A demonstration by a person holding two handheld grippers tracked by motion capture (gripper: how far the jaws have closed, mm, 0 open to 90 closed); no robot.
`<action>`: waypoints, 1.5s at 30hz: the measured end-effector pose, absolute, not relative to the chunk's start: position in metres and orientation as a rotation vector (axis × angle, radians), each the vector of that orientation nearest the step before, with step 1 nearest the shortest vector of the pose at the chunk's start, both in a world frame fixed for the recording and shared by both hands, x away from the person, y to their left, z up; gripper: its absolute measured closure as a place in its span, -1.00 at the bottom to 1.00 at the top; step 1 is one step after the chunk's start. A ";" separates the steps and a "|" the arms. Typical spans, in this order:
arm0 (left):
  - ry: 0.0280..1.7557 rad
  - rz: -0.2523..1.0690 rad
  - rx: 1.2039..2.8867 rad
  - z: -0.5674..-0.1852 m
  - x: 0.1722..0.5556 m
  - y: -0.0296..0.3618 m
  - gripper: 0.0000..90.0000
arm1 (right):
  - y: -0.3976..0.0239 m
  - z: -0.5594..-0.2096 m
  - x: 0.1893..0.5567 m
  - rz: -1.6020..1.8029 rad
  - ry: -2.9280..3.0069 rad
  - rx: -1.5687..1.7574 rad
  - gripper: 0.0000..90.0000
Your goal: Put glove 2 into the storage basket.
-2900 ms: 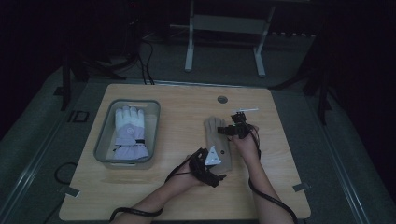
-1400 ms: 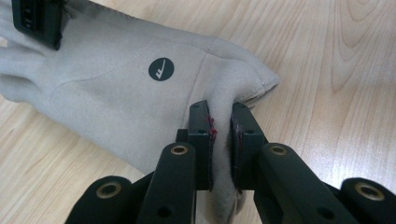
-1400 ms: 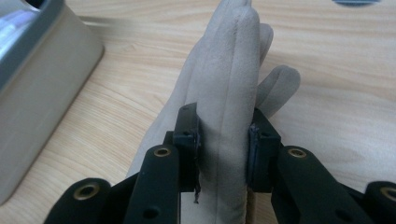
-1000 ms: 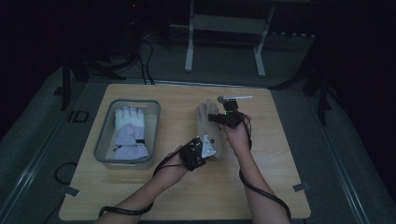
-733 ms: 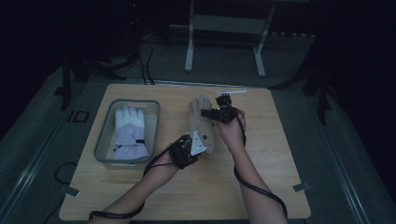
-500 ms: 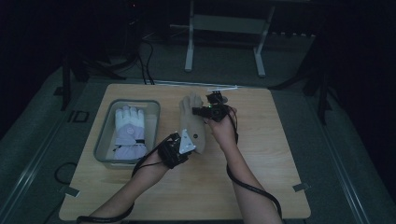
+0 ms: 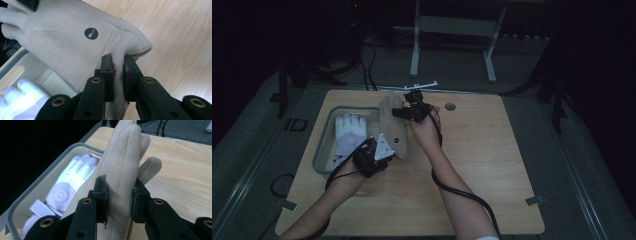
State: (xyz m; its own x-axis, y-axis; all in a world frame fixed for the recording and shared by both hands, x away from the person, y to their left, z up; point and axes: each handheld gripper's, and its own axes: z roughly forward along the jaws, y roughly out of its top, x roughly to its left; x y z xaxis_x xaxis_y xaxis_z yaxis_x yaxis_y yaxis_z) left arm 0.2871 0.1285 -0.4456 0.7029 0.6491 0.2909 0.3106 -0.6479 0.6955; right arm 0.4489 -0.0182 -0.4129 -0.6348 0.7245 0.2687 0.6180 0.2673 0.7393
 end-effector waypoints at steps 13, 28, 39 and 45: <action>0.847 0.733 2.284 -0.448 0.274 0.185 0.82 | 0.058 -0.416 0.448 1.282 2.502 1.162 0.57; 0.965 0.733 2.271 -0.461 0.262 0.230 0.81 | 0.119 -0.441 0.447 1.246 2.596 1.091 0.57; 1.014 0.586 2.308 -0.486 0.281 0.227 0.80 | 0.118 -0.475 0.458 1.128 2.644 1.116 0.50; 1.023 0.544 2.305 -0.488 0.284 0.227 0.74 | 0.108 -0.473 0.462 1.139 2.641 1.103 0.19</action>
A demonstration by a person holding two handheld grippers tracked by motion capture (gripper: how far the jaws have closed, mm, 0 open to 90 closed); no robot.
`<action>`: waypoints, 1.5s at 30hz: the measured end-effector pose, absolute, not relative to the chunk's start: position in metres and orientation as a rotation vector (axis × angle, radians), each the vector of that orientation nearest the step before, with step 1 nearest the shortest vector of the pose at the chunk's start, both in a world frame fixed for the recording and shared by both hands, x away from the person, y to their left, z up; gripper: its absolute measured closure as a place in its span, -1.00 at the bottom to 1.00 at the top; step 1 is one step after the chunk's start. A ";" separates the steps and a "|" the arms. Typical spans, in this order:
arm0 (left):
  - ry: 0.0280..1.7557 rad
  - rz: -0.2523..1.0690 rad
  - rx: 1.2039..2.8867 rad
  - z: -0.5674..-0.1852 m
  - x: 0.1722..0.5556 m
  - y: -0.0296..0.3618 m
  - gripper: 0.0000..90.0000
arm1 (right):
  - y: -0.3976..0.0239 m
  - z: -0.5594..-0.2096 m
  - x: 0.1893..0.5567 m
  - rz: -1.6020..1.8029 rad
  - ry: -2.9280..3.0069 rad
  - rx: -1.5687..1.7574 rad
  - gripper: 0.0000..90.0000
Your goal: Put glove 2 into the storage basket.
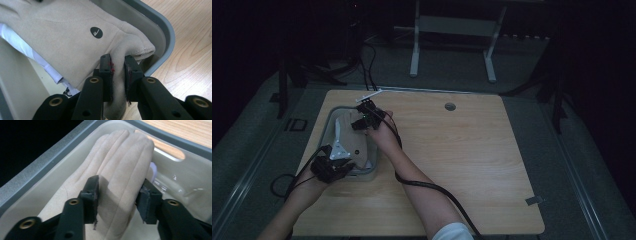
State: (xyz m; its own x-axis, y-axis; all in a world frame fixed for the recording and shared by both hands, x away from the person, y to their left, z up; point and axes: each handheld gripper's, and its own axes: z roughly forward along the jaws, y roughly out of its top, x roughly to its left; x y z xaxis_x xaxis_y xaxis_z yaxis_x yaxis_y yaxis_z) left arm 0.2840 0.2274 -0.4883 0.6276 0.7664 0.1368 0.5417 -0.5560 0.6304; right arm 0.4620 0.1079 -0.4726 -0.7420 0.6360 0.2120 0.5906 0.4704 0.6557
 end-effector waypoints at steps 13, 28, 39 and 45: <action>1.058 0.534 2.118 -0.465 0.278 0.230 -0.61 | 0.079 -0.454 0.456 1.206 2.622 0.977 -0.53; 1.015 0.477 2.009 -0.462 0.281 0.202 -0.68 | 0.043 -0.449 0.441 1.221 2.604 0.905 -0.59; 0.935 0.414 2.027 -0.466 0.286 0.165 -0.68 | -0.011 -0.447 0.431 1.192 2.558 0.917 -0.59; 0.903 0.375 2.037 -0.471 0.288 0.146 -0.68 | -0.036 -0.451 0.426 1.178 2.541 0.929 -0.59</action>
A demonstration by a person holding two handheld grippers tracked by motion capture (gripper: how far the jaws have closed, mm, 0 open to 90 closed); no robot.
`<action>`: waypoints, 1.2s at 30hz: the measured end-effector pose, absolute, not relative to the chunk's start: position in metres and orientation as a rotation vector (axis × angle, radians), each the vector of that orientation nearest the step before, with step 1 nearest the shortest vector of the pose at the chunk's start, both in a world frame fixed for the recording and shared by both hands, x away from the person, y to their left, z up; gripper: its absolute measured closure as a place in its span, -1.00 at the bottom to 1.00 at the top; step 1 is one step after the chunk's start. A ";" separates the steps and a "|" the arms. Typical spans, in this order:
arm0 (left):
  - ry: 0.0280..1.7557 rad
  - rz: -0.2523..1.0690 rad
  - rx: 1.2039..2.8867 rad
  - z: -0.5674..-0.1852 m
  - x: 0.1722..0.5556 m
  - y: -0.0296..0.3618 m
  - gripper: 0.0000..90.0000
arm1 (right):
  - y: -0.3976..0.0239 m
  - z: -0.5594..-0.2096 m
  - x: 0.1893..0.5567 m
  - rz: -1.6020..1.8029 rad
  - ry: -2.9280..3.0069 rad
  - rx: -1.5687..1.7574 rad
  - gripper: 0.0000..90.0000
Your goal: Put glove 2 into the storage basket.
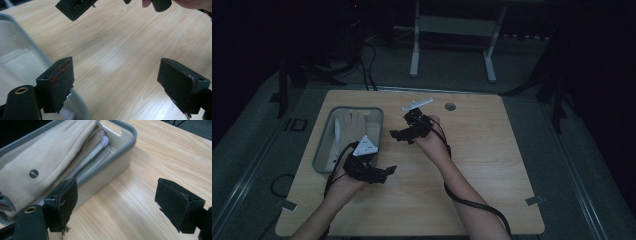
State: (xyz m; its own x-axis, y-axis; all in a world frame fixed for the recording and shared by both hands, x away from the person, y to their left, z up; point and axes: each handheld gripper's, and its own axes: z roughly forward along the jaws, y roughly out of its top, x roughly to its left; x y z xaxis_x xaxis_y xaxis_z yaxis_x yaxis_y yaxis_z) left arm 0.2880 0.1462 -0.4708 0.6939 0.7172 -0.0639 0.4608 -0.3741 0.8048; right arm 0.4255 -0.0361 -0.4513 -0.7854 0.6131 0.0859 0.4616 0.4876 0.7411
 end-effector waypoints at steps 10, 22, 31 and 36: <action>0.852 0.351 2.066 -0.484 0.289 0.123 -0.68 | -0.071 -0.466 0.415 1.172 2.533 0.963 -0.59; 0.814 0.279 2.082 -0.508 0.286 0.106 -0.68 | -0.106 -0.496 0.402 1.152 2.541 0.987 -0.59; 0.771 0.232 2.102 -0.527 0.284 0.091 -0.68 | -0.132 -0.519 0.391 1.170 2.539 0.994 -0.59; 0.760 0.205 2.118 -0.539 0.283 0.084 -0.68 | -0.146 -0.530 0.384 1.177 2.540 0.984 -0.63</action>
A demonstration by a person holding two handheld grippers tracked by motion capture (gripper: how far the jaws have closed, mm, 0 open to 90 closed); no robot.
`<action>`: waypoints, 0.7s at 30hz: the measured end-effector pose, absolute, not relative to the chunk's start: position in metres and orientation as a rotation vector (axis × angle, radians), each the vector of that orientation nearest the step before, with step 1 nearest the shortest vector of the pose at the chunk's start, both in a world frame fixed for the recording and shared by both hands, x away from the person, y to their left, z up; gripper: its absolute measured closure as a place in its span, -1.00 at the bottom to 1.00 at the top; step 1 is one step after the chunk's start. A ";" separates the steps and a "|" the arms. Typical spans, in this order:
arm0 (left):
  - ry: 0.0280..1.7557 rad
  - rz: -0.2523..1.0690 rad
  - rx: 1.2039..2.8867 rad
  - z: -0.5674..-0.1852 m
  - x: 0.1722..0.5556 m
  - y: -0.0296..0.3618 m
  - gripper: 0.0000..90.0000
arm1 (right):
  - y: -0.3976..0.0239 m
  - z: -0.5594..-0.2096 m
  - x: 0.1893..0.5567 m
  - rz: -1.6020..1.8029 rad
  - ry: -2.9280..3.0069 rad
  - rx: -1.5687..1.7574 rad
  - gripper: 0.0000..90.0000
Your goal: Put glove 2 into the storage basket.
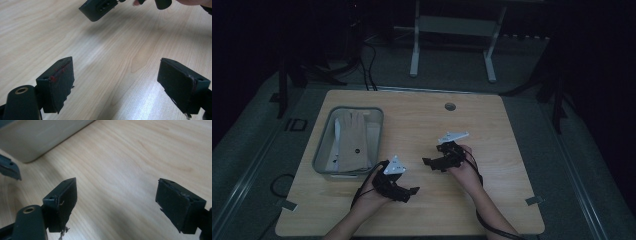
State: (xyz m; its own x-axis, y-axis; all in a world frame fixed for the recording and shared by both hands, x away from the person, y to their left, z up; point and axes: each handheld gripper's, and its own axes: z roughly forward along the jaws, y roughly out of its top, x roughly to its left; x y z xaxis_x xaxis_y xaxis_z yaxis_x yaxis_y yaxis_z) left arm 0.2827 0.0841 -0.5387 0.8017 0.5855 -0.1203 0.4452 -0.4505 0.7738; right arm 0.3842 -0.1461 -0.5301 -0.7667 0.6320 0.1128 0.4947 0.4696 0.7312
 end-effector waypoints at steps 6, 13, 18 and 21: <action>0.733 0.168 2.116 -0.549 0.282 0.076 -0.68 | -0.156 -0.541 0.378 1.143 2.560 0.979 -0.68; 0.715 0.138 2.112 -0.559 0.282 0.067 -0.68 | -0.167 -0.557 0.368 1.143 2.528 0.956 -0.69; 0.704 0.133 2.115 -0.564 0.282 0.066 -0.68 | -0.174 -0.561 0.361 1.178 2.476 0.935 -0.69; 0.705 0.136 2.097 -0.564 0.281 0.066 -0.68 | -0.176 -0.562 0.359 1.180 2.463 0.929 -0.69</action>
